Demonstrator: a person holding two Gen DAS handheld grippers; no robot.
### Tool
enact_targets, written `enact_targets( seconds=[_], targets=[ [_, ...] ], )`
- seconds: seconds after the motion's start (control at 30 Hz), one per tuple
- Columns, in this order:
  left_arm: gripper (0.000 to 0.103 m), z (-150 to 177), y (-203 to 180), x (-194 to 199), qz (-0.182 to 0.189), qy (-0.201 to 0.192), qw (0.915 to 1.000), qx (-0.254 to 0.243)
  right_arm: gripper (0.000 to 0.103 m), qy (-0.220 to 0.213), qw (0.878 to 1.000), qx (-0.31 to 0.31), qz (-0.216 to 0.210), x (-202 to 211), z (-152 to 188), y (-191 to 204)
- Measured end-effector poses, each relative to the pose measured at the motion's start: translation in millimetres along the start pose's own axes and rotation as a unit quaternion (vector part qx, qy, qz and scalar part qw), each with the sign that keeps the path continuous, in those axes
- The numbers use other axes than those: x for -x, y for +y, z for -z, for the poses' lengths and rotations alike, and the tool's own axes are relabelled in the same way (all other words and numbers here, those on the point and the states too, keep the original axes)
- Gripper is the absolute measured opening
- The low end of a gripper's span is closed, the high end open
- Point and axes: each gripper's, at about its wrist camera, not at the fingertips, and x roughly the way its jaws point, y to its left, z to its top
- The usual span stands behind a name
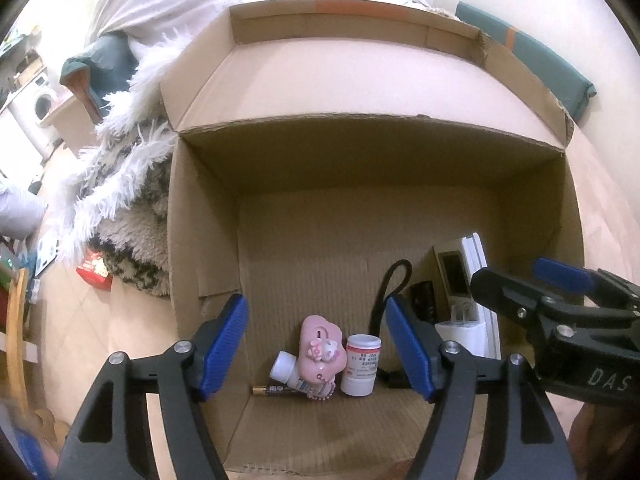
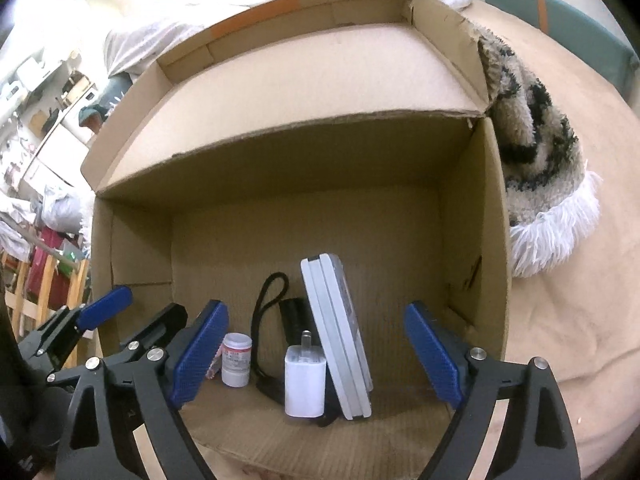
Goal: Organize rigid objects
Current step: 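Open left tool to release the pink case in the box while right tool releases the charger, then move both tools out of the box toward the remaining items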
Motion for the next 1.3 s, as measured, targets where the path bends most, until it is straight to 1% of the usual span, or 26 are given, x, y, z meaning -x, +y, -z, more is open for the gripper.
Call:
enact_targets(
  seconds=[0.27,0.4,0.47,0.5,0.57,0.63,0.7,0.77,0.87,1.03,1.1,1.13,1.2,1.3],
  targets=[
    [0.069,-1.3,5.1,-1.9,-0.001,0.001,1.0,0.005,0.095,0.006,1.0,0.001,0.004,-3.4,-5.9,5.1],
    [0.069,-0.5,7.8,3.0,-0.003,0.003,0.9999,0.01,0.096,0.007,1.0,-0.006,-0.002,-2.0,-5.3,2.4],
    [0.069,2.5,10.6,12.2,0.01,0.002,0.9997,0.02,0.096,0.003,1.0,-0.008,-0.006,0.2,-5.8,2.7],
    [0.069,4.2,10.6,18.1,0.018,-0.004,0.9997,0.016,0.096,0.0,1.0,-0.008,-0.006,1.3,-5.4,2.5],
    [0.069,4.8,9.7,24.3,0.004,-0.007,1.0,0.003,0.096,-0.004,1.0,-0.006,-0.002,3.2,-4.0,3.2],
    [0.069,4.3,13.0,31.2,-0.008,-0.014,0.9999,0.002,0.096,-0.007,1.0,-0.005,-0.003,6.6,-1.3,3.9],
    [0.069,4.1,20.4,38.5,-0.009,-0.014,0.9997,0.017,0.096,-0.011,1.0,-0.003,-0.004,12.7,1.0,4.6],
    [0.069,7.5,29.7,47.3,-0.002,-0.016,0.9992,0.037,0.095,-0.019,1.0,-0.003,-0.008,20.9,2.8,4.4],
    [0.069,20.1,38.6,57.2,-0.01,-0.019,0.9987,0.047,0.095,-0.026,1.0,-0.003,-0.014,34.9,9.4,4.0],
    [0.069,48.3,51.0,56.5,-0.035,-0.009,0.9979,0.055,0.095,-0.034,0.999,-0.003,-0.023,54.8,21.8,1.7],
    [0.069,57.7,54.0,53.0,-0.054,-0.004,0.9973,0.05,0.095,-0.031,0.999,-0.01,-0.023,57.4,29.6,-3.0],
    [0.069,62.7,56.0,49.6,-0.063,0.005,0.9967,0.051,0.095,-0.028,0.999,-0.014,-0.025,56.7,32.0,-4.7],
    [0.069,68.4,60.1,45.4,-0.053,0.02,0.9964,0.063,0.095,-0.019,0.999,-0.026,-0.032,55.0,36.7,-7.8],
    [0.069,74.0,63.3,38.9,-0.017,0.047,0.9959,0.075,0.095,-0.009,0.999,-0.036,-0.034,53.2,44.4,-12.3]
  ],
)
